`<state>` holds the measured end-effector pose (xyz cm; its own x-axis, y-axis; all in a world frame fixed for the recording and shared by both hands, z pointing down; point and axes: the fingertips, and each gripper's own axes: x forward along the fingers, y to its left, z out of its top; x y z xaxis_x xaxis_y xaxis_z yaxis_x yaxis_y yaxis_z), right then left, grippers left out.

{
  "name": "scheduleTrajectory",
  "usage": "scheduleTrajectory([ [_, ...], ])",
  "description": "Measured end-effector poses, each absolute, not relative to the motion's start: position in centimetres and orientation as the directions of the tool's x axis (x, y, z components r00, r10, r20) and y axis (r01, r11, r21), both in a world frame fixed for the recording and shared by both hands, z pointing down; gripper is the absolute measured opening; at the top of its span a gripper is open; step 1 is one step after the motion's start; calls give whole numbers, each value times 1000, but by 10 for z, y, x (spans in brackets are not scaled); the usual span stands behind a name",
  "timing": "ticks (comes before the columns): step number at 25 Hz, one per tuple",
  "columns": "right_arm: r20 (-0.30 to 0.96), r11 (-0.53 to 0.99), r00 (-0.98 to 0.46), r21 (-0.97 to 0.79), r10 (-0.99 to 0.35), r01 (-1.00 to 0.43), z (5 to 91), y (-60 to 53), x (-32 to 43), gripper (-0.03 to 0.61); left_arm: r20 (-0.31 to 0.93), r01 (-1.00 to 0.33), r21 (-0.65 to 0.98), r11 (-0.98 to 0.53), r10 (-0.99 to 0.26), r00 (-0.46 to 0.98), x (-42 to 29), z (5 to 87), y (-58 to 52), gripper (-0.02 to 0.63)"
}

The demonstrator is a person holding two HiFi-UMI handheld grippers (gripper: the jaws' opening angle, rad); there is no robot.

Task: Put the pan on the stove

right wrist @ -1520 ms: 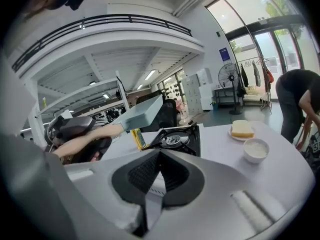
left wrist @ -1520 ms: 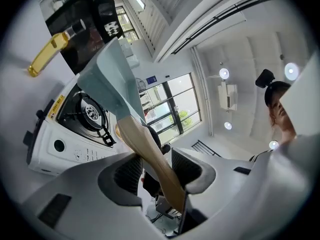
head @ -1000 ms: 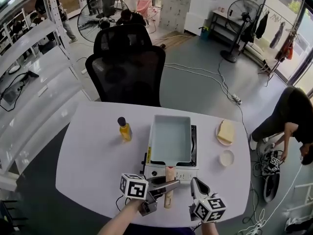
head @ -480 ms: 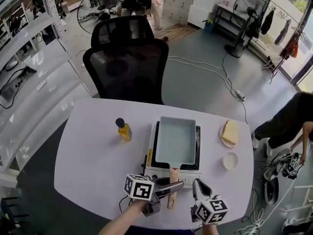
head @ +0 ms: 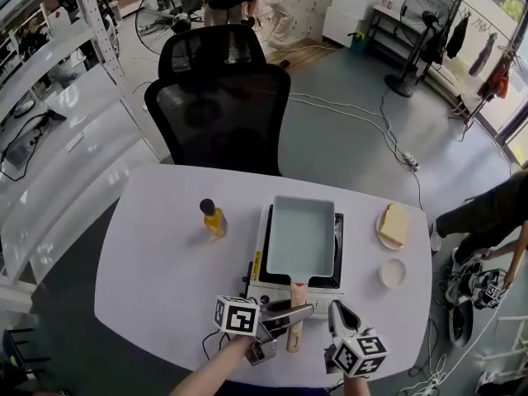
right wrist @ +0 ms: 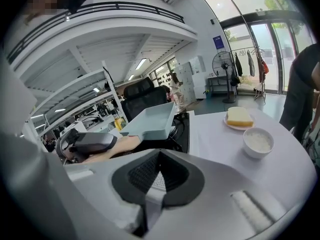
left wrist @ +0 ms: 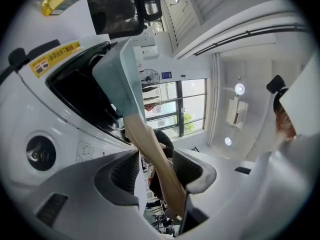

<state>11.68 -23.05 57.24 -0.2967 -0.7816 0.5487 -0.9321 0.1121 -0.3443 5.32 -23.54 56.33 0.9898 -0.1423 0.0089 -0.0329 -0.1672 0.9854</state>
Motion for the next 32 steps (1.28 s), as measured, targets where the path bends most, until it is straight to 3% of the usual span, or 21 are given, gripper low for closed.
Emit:
scheduleTrajectory([
  [4, 545, 118, -299, -341, -784, -933, 573, -229, 116, 0, 42, -62, 979, -196, -105, 994, 54, 567, -226, 303],
  [8, 534, 123, -298, -338, -791, -933, 570, -229, 114, 0, 61, -85, 974, -212, -119, 991, 44, 563, -218, 329],
  [16, 484, 150, -301, -326, -822, -933, 551, -224, 107, 0, 118, -182, 962, -203, -290, 950, -27, 558, -205, 337],
  [21, 437, 168, -296, -308, -849, -937, 533, -221, 107, 0, 198, -342, 893, -293, -428, 882, -76, 539, -206, 337],
  [26, 373, 205, -312, -298, -874, -932, 508, -215, 95, 0, 296, -626, 670, -399, -629, 719, -134, 514, -206, 336],
  [28, 336, 238, -334, -295, -881, -925, 493, -214, 85, 0, 304, -711, 574, -405, -702, 645, -157, 500, -204, 322],
  [32, 275, 323, -404, -294, -873, -900, 465, -214, 58, 0, 278, -833, 433, -345, -828, 488, -204, 476, -194, 180],
])
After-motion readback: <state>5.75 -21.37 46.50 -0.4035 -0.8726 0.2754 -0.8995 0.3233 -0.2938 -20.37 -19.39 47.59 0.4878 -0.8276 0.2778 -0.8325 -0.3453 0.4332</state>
